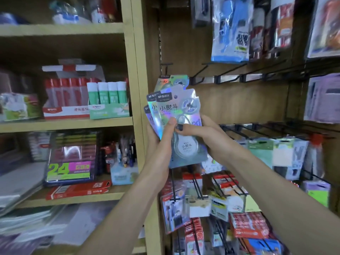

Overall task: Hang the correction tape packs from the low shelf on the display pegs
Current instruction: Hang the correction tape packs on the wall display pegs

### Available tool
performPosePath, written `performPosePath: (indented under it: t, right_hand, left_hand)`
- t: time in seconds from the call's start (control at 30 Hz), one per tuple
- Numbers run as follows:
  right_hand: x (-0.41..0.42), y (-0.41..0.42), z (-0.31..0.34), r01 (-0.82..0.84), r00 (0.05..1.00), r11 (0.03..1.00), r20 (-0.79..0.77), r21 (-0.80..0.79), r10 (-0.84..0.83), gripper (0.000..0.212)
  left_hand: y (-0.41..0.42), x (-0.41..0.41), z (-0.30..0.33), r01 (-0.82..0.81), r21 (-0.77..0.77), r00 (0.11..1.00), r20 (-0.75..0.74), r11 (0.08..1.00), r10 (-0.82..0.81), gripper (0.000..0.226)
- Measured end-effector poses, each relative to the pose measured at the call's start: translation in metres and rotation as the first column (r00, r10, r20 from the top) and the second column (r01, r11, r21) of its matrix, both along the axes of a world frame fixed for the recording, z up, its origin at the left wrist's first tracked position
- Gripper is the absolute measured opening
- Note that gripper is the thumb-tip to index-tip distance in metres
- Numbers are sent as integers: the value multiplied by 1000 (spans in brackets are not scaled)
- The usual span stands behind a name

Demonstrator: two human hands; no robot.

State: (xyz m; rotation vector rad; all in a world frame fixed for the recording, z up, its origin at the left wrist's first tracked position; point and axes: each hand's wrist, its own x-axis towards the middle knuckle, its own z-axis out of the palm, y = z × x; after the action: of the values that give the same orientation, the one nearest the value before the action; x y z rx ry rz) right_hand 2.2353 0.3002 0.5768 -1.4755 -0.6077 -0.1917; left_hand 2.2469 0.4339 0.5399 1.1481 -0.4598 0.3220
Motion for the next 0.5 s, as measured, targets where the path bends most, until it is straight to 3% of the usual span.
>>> performPosePath:
  t: [0.2, 0.5]
  right_hand:
    - [17, -6, 0, -74, 997, 997, -12, 7, 74, 26]
    - [30, -4, -2, -113, 993, 991, -18, 66, 114, 23]
  left_hand:
    - [-8, 9, -2, -48, -16, 999, -4, 999, 48, 49]
    - [-8, 8, 5, -91, 7, 995, -32, 996, 91, 39]
